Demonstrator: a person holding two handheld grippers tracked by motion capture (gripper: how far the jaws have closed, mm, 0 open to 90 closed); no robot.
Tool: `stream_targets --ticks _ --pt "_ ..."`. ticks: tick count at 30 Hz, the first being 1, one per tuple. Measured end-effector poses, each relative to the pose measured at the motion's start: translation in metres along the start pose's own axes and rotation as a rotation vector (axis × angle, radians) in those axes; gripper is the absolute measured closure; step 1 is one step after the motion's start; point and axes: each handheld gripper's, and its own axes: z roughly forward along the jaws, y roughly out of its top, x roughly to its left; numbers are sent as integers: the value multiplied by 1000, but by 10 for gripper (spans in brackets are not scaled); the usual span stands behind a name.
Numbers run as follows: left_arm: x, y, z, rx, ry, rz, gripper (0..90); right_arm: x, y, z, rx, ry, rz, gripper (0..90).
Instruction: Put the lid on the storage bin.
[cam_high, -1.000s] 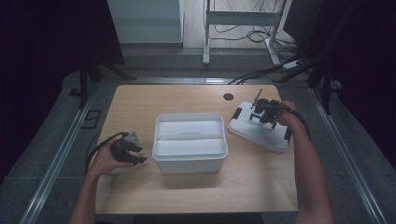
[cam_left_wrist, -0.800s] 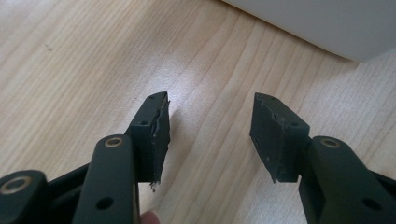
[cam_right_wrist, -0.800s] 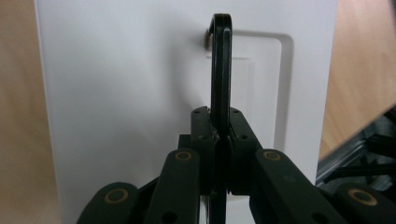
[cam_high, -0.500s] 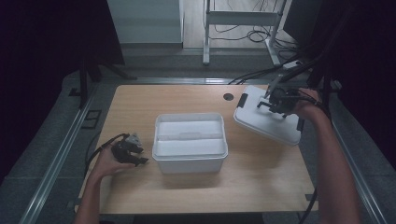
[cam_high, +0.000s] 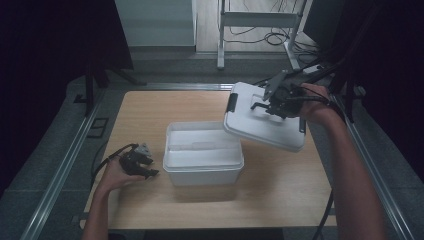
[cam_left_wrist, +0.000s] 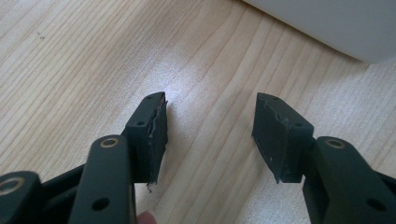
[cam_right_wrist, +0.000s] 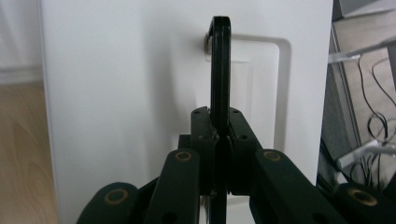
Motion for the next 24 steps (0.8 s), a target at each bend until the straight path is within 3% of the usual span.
stream_targets --ticks 11,17,24 --pt "1 -1 -4 -12 9 9 453 23 47 15 -44 66 -65 839" --pt "0 0 -2 -2 15 16 454 37 69 31 -42 114 -97 839" --pt "1 -1 -4 -25 19 8 455 50 94 44 -42 151 -158 839"
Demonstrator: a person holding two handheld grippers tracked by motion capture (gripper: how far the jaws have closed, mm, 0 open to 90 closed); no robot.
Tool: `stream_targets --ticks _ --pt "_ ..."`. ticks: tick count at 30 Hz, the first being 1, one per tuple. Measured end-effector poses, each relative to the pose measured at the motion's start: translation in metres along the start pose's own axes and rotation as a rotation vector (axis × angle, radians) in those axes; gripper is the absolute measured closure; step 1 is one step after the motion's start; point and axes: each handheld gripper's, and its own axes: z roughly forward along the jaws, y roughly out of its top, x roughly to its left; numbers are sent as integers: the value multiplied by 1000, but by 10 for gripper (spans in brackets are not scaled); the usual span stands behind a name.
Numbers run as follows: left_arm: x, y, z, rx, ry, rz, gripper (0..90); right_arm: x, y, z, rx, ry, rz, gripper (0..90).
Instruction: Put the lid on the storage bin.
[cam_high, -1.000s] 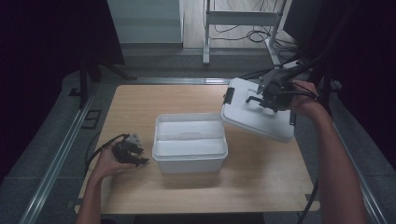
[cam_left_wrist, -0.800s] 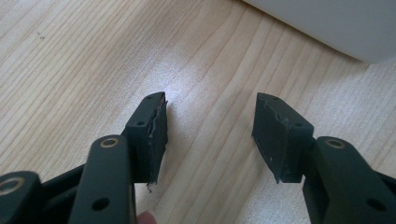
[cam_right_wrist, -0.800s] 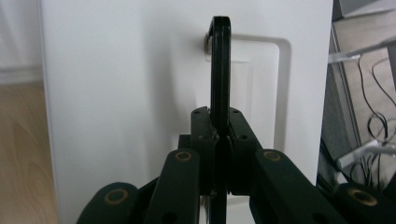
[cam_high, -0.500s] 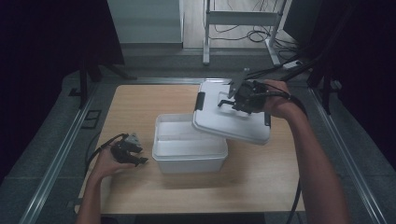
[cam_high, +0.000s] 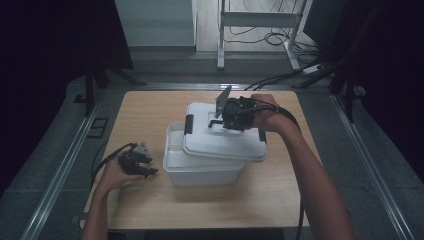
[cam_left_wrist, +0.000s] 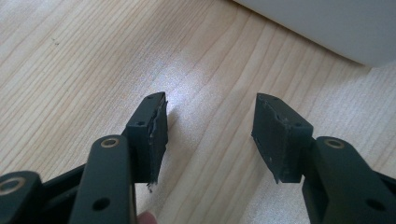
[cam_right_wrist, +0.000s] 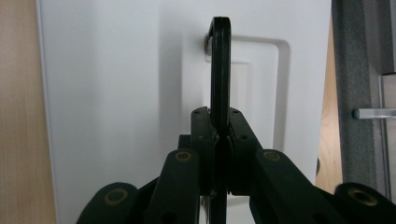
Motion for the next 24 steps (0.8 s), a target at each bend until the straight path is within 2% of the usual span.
stream_targets --ticks 15,24 --pt "-1 0 1 6 -2 2 455 9 46 24 4 50 -48 838" --pt "-1 0 2 13 -6 5 454 14 58 38 21 60 -55 835"
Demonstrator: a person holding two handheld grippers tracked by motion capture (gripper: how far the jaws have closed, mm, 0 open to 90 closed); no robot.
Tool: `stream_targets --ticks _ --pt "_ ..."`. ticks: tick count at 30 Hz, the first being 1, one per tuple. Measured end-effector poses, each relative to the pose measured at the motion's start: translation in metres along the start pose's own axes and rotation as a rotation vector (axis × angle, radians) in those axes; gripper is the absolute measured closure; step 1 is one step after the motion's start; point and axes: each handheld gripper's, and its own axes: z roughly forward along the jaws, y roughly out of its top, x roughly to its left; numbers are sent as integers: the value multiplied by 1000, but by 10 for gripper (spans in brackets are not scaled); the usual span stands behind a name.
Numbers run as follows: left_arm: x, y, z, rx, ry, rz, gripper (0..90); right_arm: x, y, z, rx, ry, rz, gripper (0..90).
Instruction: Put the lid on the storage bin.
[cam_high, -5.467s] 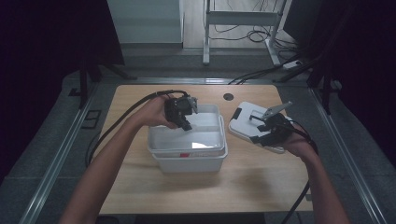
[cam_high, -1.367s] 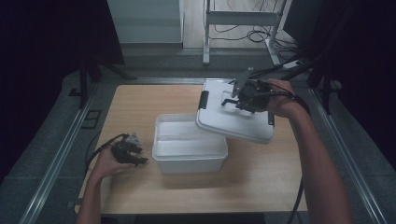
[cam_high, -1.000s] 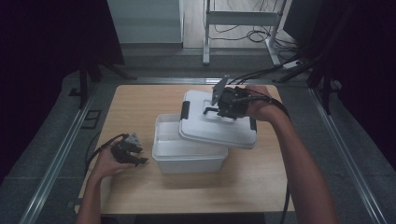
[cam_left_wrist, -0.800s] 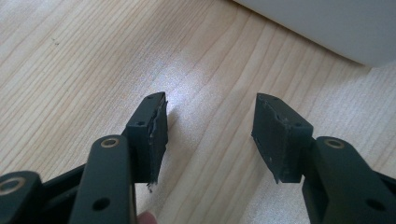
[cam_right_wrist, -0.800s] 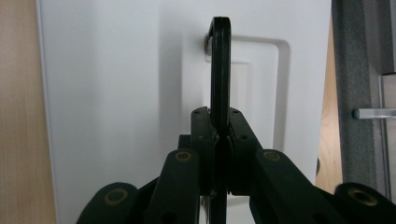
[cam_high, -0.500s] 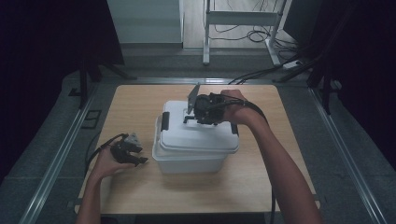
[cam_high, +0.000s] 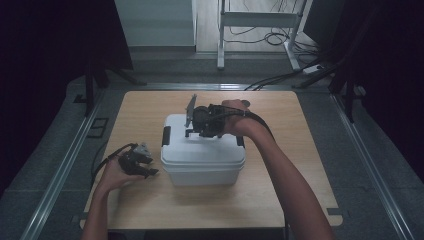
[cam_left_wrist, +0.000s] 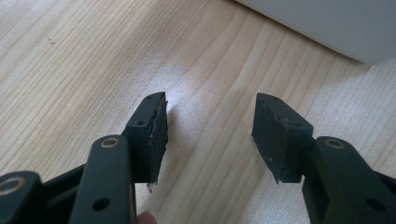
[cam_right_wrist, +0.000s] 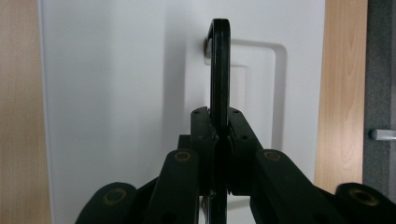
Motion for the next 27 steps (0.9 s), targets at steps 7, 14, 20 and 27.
stream_targets --ticks 7,14,20,27 --pt "0 0 1 13 -1 11 455 2 0 9 -5 10 10 829" --pt "0 0 2 15 -4 10 454 6 -2 18 -11 23 21 788" --pt "0 0 2 14 -2 6 450 9 -9 11 -50 18 49 585" --pt "0 0 1 19 -6 8 443 10 -39 -13 -180 -10 173 476"
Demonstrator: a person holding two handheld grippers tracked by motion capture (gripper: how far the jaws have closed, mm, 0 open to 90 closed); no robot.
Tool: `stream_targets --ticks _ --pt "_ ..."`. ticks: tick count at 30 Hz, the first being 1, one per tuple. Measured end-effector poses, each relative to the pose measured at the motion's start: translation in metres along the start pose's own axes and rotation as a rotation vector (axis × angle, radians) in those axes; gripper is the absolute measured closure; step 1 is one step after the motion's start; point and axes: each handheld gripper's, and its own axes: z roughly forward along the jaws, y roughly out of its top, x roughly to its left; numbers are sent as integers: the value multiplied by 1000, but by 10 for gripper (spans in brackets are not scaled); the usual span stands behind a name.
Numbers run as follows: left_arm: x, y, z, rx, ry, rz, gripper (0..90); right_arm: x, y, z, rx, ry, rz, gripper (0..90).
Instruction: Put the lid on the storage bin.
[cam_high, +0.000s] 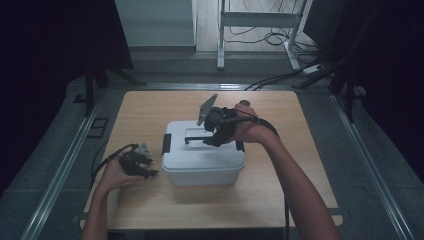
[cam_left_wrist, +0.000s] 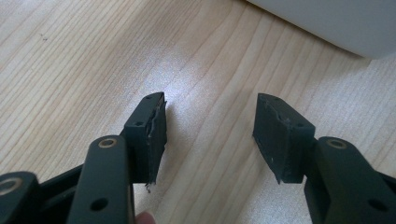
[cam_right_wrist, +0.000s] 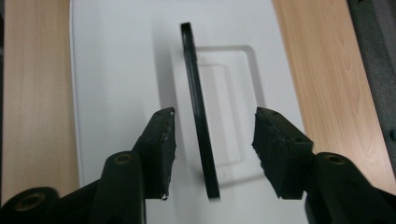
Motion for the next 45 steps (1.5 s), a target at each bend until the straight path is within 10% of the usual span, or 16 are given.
stream_targets --ticks 13,28,45 --pt "0 0 0 2 2 -1 434 -4 -88 -36 -219 -71 210 443" --pt "0 0 0 5 2 -2 428 2 -175 -28 -295 -128 378 452" --pt "0 0 2 -9 -13 -2 427 4 -201 -17 -313 -172 434 449"
